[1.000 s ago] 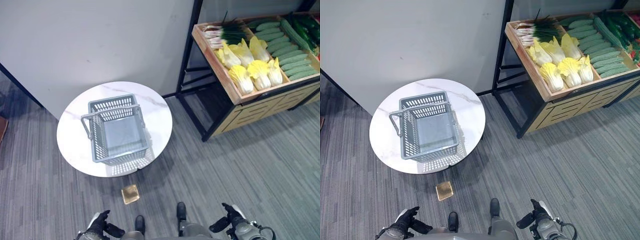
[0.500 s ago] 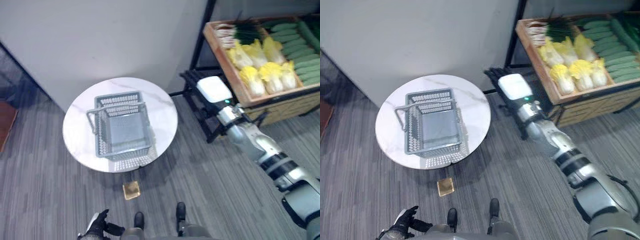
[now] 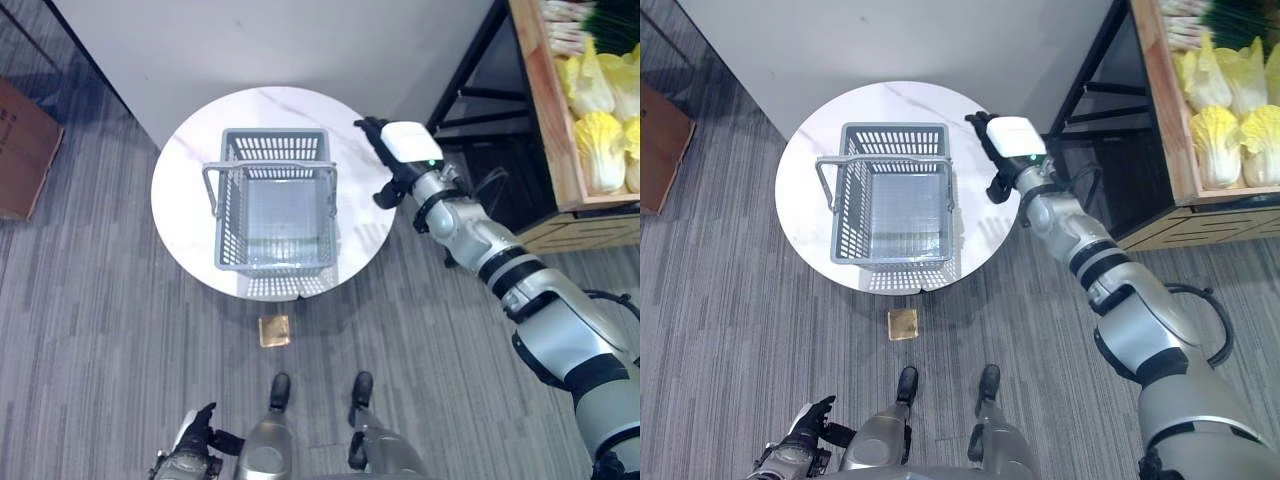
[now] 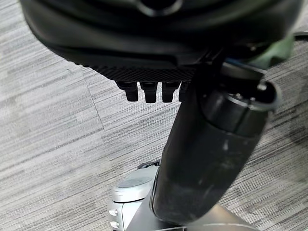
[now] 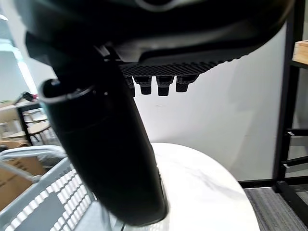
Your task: Get the vegetables into the basket
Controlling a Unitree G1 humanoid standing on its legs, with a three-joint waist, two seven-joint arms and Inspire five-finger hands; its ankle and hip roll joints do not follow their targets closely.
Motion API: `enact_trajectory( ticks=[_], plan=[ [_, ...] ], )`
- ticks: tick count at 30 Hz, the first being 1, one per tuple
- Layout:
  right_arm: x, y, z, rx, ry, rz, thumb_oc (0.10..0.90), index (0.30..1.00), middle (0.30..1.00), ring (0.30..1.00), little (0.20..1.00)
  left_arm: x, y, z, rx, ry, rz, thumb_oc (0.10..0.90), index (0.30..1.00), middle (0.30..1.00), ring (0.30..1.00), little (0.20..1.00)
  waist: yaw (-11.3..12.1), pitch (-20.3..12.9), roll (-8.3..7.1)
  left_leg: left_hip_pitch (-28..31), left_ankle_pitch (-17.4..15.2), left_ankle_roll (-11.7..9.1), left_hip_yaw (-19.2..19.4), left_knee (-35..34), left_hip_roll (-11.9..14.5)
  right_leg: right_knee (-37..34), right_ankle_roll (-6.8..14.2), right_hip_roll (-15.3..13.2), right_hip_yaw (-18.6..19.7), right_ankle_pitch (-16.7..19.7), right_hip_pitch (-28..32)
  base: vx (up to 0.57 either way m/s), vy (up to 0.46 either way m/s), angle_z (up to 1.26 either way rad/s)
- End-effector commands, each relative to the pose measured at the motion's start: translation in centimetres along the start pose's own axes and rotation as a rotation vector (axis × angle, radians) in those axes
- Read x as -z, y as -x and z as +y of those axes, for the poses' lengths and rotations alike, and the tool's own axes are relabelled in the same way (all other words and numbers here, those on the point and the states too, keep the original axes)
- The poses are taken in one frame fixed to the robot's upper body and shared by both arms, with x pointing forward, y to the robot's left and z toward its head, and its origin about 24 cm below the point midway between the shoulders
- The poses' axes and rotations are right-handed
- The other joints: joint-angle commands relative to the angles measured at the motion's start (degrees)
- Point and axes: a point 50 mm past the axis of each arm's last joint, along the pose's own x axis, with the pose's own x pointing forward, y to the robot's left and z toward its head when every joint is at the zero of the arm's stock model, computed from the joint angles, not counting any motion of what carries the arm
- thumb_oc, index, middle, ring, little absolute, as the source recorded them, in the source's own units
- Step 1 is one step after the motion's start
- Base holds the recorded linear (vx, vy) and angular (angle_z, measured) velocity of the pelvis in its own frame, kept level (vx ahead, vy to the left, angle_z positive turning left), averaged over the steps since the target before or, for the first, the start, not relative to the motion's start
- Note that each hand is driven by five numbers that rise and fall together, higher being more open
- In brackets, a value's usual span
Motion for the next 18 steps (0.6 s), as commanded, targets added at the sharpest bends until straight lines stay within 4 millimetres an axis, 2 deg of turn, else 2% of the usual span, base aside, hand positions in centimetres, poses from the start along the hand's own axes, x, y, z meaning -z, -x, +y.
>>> enact_trajectory(
  ticks=[1, 8, 18],
  plan=[
    [-3.8, -2.6, -7.0, 0.270, -0.052, -0.124, 0.900, 1.000, 1.000, 1.000, 1.000, -0.2, -0.2, 1.8, -0.066, -0.041, 0.006, 0.900, 1.000, 1.000, 1.000, 1.000, 0.53, -0.66, -2.44, -1.07, 0.14, -1.16, -1.26, -0.23, 0.60, 0.25, 5.18, -4.74, 1.72, -1.08, 3.98, 0.02, 0.000, 0.03],
    [-5.5, -3.4, -8.7, 0.339, -0.129, -0.139, 0.900, 1.000, 1.000, 1.000, 1.000, -1.4, -0.5, 2.0, -0.086, -0.045, -0.031, 0.900, 1.000, 1.000, 1.000, 1.000, 1.28, -0.23, -2.23, -2.54, 0.49, -1.22, -2.05, -0.36, 0.40, 0.01, 5.16, -4.75, 1.25, -1.18, 3.19, 0.02, 0.001, 0.06],
    [-7.5, -4.2, -9.5, 0.350, -0.176, -0.166, 0.900, 1.000, 1.000, 1.000, 1.000, -2.3, -0.7, 2.4, -0.102, -0.054, -0.054, 0.900, 1.000, 1.000, 1.000, 1.000, 2.24, 0.52, -2.58, -4.54, 0.96, -1.28, -3.35, -0.20, 0.29, -0.05, 5.33, -4.96, 0.21, -1.03, 2.34, 0.00, -0.001, 0.07]
  ],
)
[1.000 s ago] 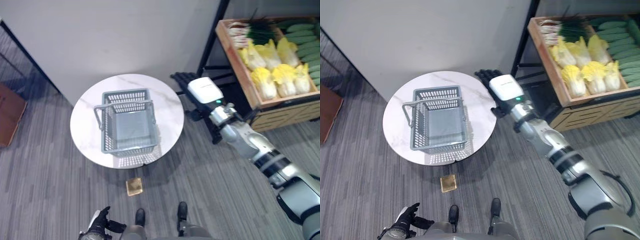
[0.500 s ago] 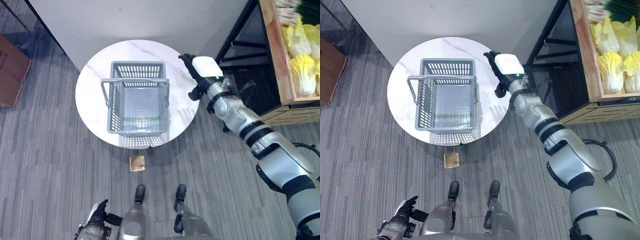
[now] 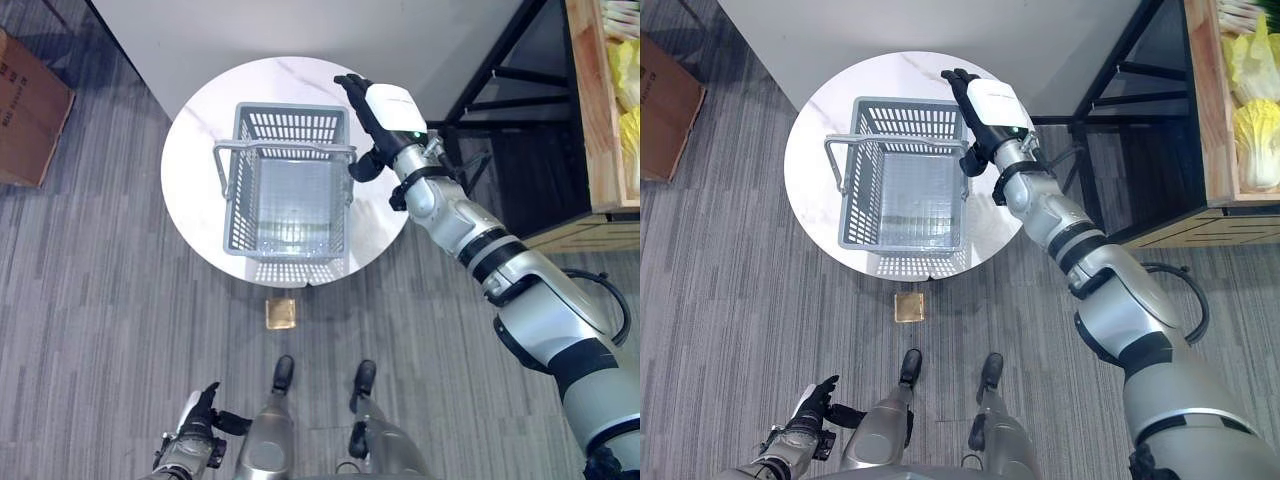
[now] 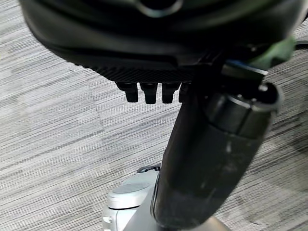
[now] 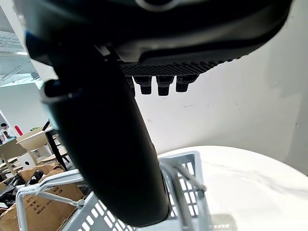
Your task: Get the vegetables into the basket
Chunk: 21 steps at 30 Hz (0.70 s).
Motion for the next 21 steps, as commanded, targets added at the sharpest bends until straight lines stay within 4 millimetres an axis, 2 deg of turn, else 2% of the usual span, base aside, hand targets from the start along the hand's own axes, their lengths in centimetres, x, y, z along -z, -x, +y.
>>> enact_trajectory(
  ticks=[1, 6, 12, 13, 14, 15, 16, 21],
  plan=[
    [-4.3, -3.2, -7.4, 0.252, -0.044, -0.122, 0.900, 1.000, 1.000, 1.000, 1.000, -0.2, -0.3, 2.2, -0.071, -0.044, 0.004, 0.900, 1.000, 1.000, 1.000, 1.000, 0.90, 0.20, -2.70, -0.47, 0.50, -0.74, -1.01, -0.66, 0.28, -0.05, 5.47, -4.83, 1.82, -0.96, 4.99, 0.00, 0.010, 0.07],
    [-4.2, -3.6, -7.3, 0.239, -0.022, -0.096, 0.900, 1.000, 1.000, 1.000, 1.000, -0.4, -0.4, 2.2, -0.076, -0.050, -0.004, 0.900, 1.000, 1.000, 1.000, 1.000, 1.46, 0.70, -2.90, -1.30, 0.60, -0.71, -1.43, -0.60, 0.10, -0.05, 5.52, -4.98, 1.47, -0.79, 4.49, 0.00, 0.007, 0.03],
    [-1.9, -3.8, -8.0, 0.248, 0.028, 0.025, 0.900, 1.000, 1.000, 1.000, 1.000, -1.4, -0.5, 2.1, -0.072, -0.062, -0.044, 0.900, 1.000, 1.000, 1.000, 1.000, 3.11, 1.85, -2.08, -3.64, 1.30, -0.69, -2.71, -0.39, -0.38, -0.05, 5.73, -5.45, 0.64, -0.43, 3.34, -0.02, 0.025, 0.13],
    [-1.9, -3.8, -8.0, 0.248, 0.028, 0.025, 0.769, 0.816, 0.816, 0.816, 0.816, -1.4, -0.5, 2.1, -0.072, -0.062, -0.044, 0.900, 1.000, 1.000, 1.000, 1.000, 3.11, 1.85, -2.08, -3.66, 1.30, -0.69, -2.71, -0.38, -0.38, -0.05, 5.73, -5.45, 0.64, -0.43, 3.32, -0.01, 0.019, 0.07],
    [-1.8, -3.9, -8.1, 0.253, 0.025, 0.031, 0.580, 0.553, 0.553, 0.553, 0.553, -1.4, -0.5, 2.0, -0.071, -0.065, -0.047, 0.900, 1.000, 1.000, 1.000, 1.000, 3.29, 1.94, -1.98, -3.82, 1.32, -0.64, -2.79, -0.36, -0.50, -0.05, 5.76, -5.49, 0.58, -0.42, 3.24, 0.00, 0.014, 0.06],
    [-1.8, -3.9, -8.1, 0.254, 0.030, 0.034, 0.469, 0.396, 0.396, 0.396, 0.396, -1.5, -0.5, 1.9, -0.069, -0.066, -0.048, 0.900, 1.000, 1.000, 1.000, 1.000, 3.38, 1.98, -1.96, -3.97, 1.34, -0.63, -2.88, -0.32, -0.59, -0.05, 5.77, -5.54, 0.59, -0.41, 3.18, -0.01, 0.020, 0.05],
    [-1.9, -3.9, -7.9, 0.249, 0.038, 0.033, 0.400, 0.300, 0.300, 0.300, 0.300, -1.7, -0.5, 1.8, -0.066, -0.069, -0.056, 0.900, 1.000, 1.000, 1.000, 1.000, 3.66, 2.18, -1.92, -4.31, 1.38, -0.59, -3.02, -0.21, -0.70, -0.05, 5.84, -5.66, 0.52, -0.31, 3.00, -0.01, 0.014, 0.03],
    [-1.5, -3.8, -7.4, 0.230, 0.045, 0.057, 0.400, 0.300, 0.300, 0.300, 0.300, -2.2, -0.6, 1.6, -0.065, -0.068, -0.072, 0.900, 1.000, 1.000, 1.000, 1.000, 4.09, 2.41, -1.76, -4.68, 1.41, -0.58, -3.25, -0.16, -1.01, -0.05, 5.92, -5.89, 0.18, -0.33, 2.90, 0.00, 0.000, 0.00]
  ],
)
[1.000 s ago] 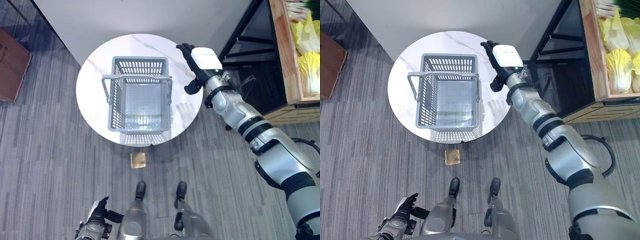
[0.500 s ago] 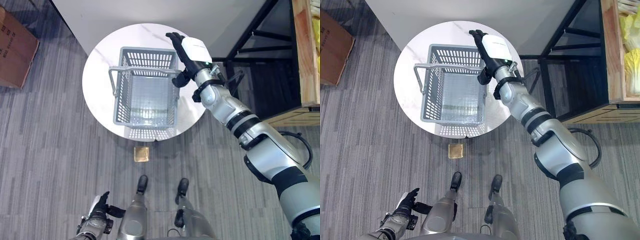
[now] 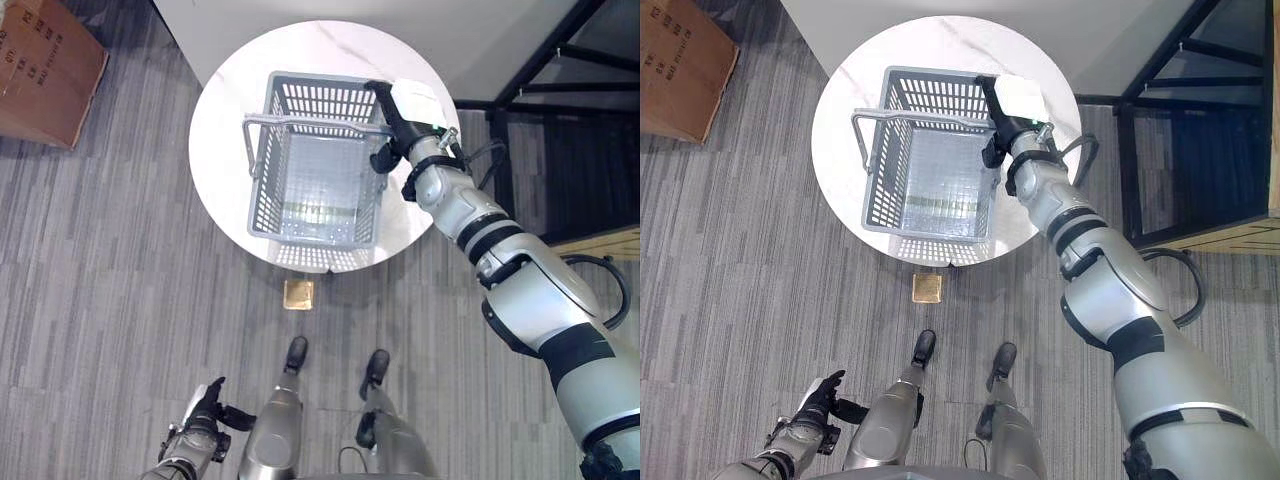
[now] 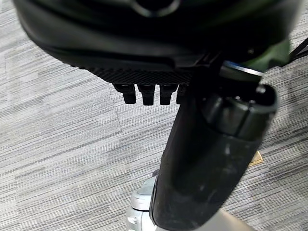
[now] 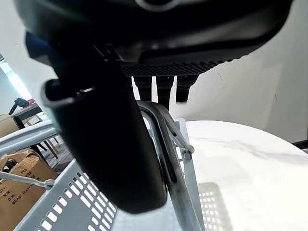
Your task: Get the vegetables into the basket
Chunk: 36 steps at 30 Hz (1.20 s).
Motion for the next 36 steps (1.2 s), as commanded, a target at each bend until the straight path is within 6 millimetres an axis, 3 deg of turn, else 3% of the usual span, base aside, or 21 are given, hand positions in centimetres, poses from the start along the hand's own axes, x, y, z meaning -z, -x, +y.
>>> enact_trajectory(
  ticks=[1, 8, 12, 17, 20, 29, 31, 36],
  plan=[
    [-4.7, -2.4, -6.8, 0.229, -0.009, -0.129, 0.400, 0.300, 0.300, 0.300, 0.300, -0.5, -0.4, 2.0, -0.065, -0.028, -0.012, 0.900, 1.000, 1.000, 1.000, 1.000, 1.03, 1.25, -3.23, 0.09, 0.95, -0.43, -0.51, -1.21, -0.65, -0.06, 5.93, -5.47, 2.36, -0.33, 5.76, -0.02, 0.015, 0.03],
    [-2.3, -2.0, -5.5, 0.160, 0.090, -0.058, 0.400, 0.300, 0.300, 0.300, 0.300, -0.5, -0.4, 1.5, -0.042, -0.058, -0.011, 0.900, 1.000, 1.000, 1.000, 1.000, 1.30, 1.27, -2.60, 0.46, 0.76, -0.16, -0.88, -1.05, -1.17, -0.06, 6.08, -5.73, 2.41, -0.25, 6.20, -0.01, 0.016, 0.04],
    [-4.2, -2.0, -5.2, 0.159, 0.099, -0.151, 0.400, 0.300, 0.300, 0.300, 0.300, -0.4, -0.4, 1.7, -0.040, -0.084, -0.006, 0.900, 1.000, 1.000, 1.000, 1.000, 0.75, 0.93, -2.71, 1.46, 0.33, -0.05, -0.18, -0.90, -1.14, -0.06, 5.96, -5.75, 3.05, -0.09, 6.58, -0.01, 0.011, -0.01],
    [-8.7, -0.2, -5.8, 0.189, -0.012, -0.430, 0.400, 0.300, 0.300, 0.300, 0.300, 0.0, -0.4, 2.4, -0.051, -0.085, 0.021, 0.900, 1.000, 1.000, 1.000, 1.000, -1.86, -0.22, -3.37, 3.60, -0.73, 0.16, 1.46, -0.36, -0.99, 0.29, 5.68, -5.78, 4.36, -0.29, 7.55, -0.01, 0.004, -0.13],
    [-9.1, 1.2, -5.5, 0.166, -0.130, -0.495, 0.400, 0.300, 0.300, 0.300, 0.300, 0.8, -0.3, 2.6, -0.048, -0.084, 0.051, 0.900, 1.000, 1.000, 1.000, 1.000, -3.11, -0.92, -3.44, 4.97, -1.26, 0.22, 2.33, -0.18, -0.95, 0.47, 5.53, -5.75, 5.14, -0.59, 8.27, 0.00, 0.004, -0.11],
    [-6.4, 5.3, -2.8, 0.000, -0.312, -0.551, 0.400, 0.300, 0.300, 0.300, 0.300, 4.3, 0.8, 1.9, -0.006, -0.084, 0.165, 0.900, 1.000, 1.000, 1.000, 1.000, -6.16, -3.12, -3.20, 9.44, -2.15, 0.19, 4.69, -0.52, -0.06, 0.72, 5.38, -5.43, 6.56, -1.34, 10.48, 0.00, -0.009, -0.19],
    [-5.1, 7.4, -1.7, -0.052, -0.458, -0.544, 0.400, 0.300, 0.300, 0.300, 0.300, 5.5, 1.3, 1.4, 0.015, -0.082, 0.203, 0.900, 1.000, 1.000, 1.000, 1.000, -7.36, -3.93, -2.76, 10.90, -2.30, 0.13, 5.67, -0.87, 0.42, 0.74, 5.37, -5.26, 7.09, -1.55, 11.23, 0.00, -0.003, -0.27],
    [-3.0, 10.3, 0.0, -0.105, -0.672, -0.488, 0.400, 0.300, 0.300, 0.300, 0.300, 7.1, 2.1, 0.7, 0.047, -0.083, 0.252, 0.900, 1.000, 1.000, 1.000, 1.000, -8.62, -5.60, -1.97, 12.99, -2.24, -0.15, 6.74, -1.45, 1.11, 0.47, 5.48, -5.02, 7.37, -1.73, 12.41, 0.00, -0.016, -0.15]
  ],
)
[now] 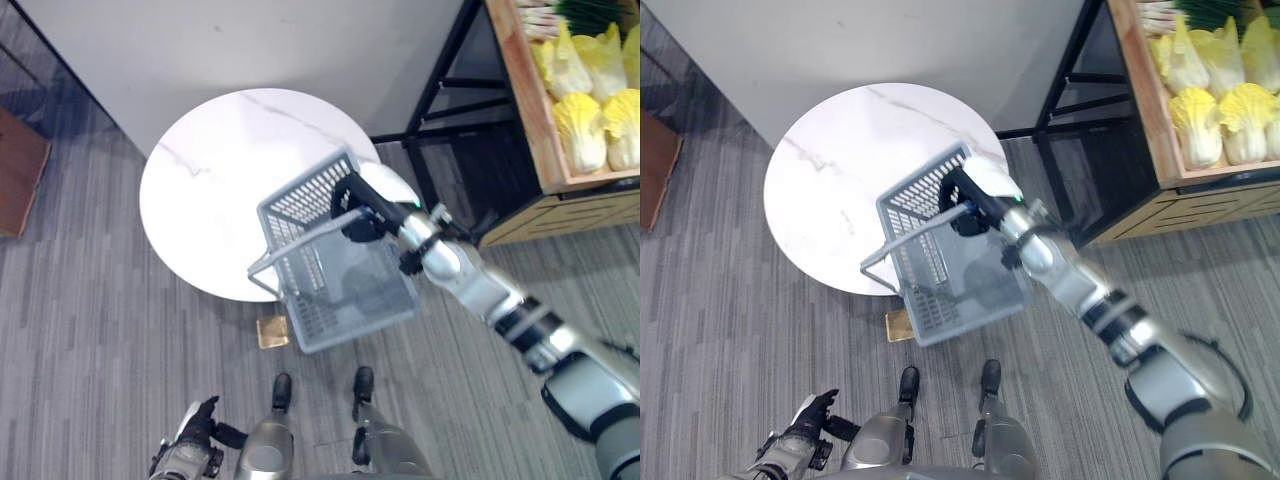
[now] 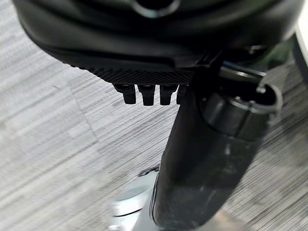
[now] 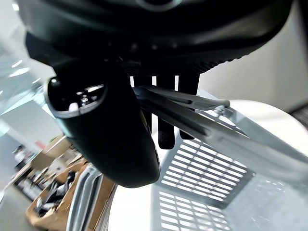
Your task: Get the vegetables into the basket
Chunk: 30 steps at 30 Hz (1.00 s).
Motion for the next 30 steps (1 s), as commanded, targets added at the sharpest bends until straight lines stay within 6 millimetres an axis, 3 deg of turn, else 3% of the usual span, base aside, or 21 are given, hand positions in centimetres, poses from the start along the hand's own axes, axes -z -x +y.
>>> enact_trajectory(
  ticks=[1, 2, 9, 13, 20, 26, 28, 29, 30],
  plan=[
    [-6.5, -1.2, -4.0, 0.166, -0.168, -0.352, 0.400, 0.300, 0.300, 0.300, 0.300, 3.0, 0.5, 0.7, -0.003, -0.069, 0.101, 0.900, 1.000, 1.000, 1.000, 1.000, -0.08, -5.33, -1.56, -0.68, -2.10, -0.42, -0.64, 0.81, 0.78, 0.46, 5.69, -5.82, 0.15, -2.16, 3.61, -0.02, -0.024, -0.15],
    [-4.7, 1.2, -4.2, 0.216, -0.236, -0.311, 0.400, 0.300, 0.300, 0.300, 0.300, 4.0, 0.8, 0.5, 0.004, -0.073, 0.127, 0.900, 1.000, 1.000, 1.000, 1.000, -1.33, -6.49, -0.72, 0.40, -1.88, -0.64, 0.01, 0.21, 1.08, 0.30, 5.84, -5.70, 0.42, -1.93, 4.02, -0.02, -0.010, -0.15],
    [-2.1, 4.5, -4.0, 0.333, -0.369, -0.232, 0.400, 0.300, 0.300, 0.300, 0.300, 4.6, 1.2, -0.6, 0.029, -0.075, 0.127, 0.900, 1.000, 1.000, 1.000, 1.000, -2.96, -7.83, 0.65, 1.53, -1.96, -0.70, 1.31, 0.02, 1.09, -0.06, 6.20, -6.05, 0.77, -1.49, 4.38, -0.01, 0.002, -0.10],
    [-1.3, 5.2, -3.9, 0.372, -0.368, -0.192, 0.400, 0.300, 0.300, 0.300, 0.300, 4.8, 1.3, -1.2, 0.046, -0.084, 0.128, 0.900, 1.000, 1.000, 1.000, 1.000, -3.32, -7.94, 0.93, 1.99, -2.29, -0.56, 1.78, 0.32, 0.98, 0.04, 6.32, -6.26, 1.05, -1.43, 4.59, 0.00, 0.016, -0.07],
    [0.1, 6.4, -4.6, 0.454, -0.324, -0.128, 0.400, 0.300, 0.300, 0.300, 0.300, 4.3, 1.3, -1.8, 0.058, -0.112, 0.102, 0.900, 1.000, 1.000, 1.000, 1.000, -4.31, -6.68, 0.30, 0.64, -5.87, 0.48, 2.69, 6.78, -0.24, 1.13, 6.75, -7.63, 2.06, -1.05, 4.58, -0.02, 0.063, -0.07],
    [1.4, 7.5, -4.8, 0.511, -0.297, -0.062, 0.400, 0.300, 0.300, 0.300, 0.300, 4.0, 1.1, -0.8, 0.022, -0.101, 0.093, 0.900, 1.000, 1.000, 1.000, 1.000, -4.94, -5.81, -0.25, -0.34, -7.11, 1.67, 3.61, 8.52, -1.30, 2.87, 7.51, -8.64, 3.03, 0.01, 2.94, -0.03, 0.104, -0.09],
    [1.7, 7.7, -4.9, 0.530, -0.287, -0.046, 0.400, 0.300, 0.300, 0.300, 0.300, 3.9, 0.9, -0.1, -0.005, -0.095, 0.096, 0.900, 1.000, 1.000, 1.000, 1.000, -5.45, -5.40, -0.65, -0.50, -7.27, 2.14, 4.23, 8.27, -1.87, 3.29, 8.26, -9.03, 4.06, 1.65, 1.62, -0.07, 0.124, -0.15],
    [2.0, 7.7, -4.9, 0.550, -0.291, -0.031, 0.400, 0.300, 0.300, 0.300, 0.300, 3.6, 0.8, 0.3, -0.025, -0.095, 0.089, 0.900, 1.000, 1.000, 1.000, 1.000, -6.13, -4.80, -0.97, -0.88, -7.30, 2.32, 5.06, 8.56, -2.29, 3.58, 9.03, -9.55, 4.82, 4.25, 0.42, -0.11, 0.085, -0.19],
    [2.0, 7.5, -4.9, 0.557, -0.296, -0.034, 0.400, 0.300, 0.300, 0.300, 0.300, 3.3, 0.7, 1.0, -0.043, -0.095, 0.082, 0.900, 1.000, 1.000, 1.000, 1.000, -6.06, -4.46, -0.95, -1.52, -7.31, 2.50, 6.00, 8.89, -1.92, 3.71, 8.95, -9.36, 5.41, 3.84, -0.51, -0.11, 0.085, -0.20]
  ],
)
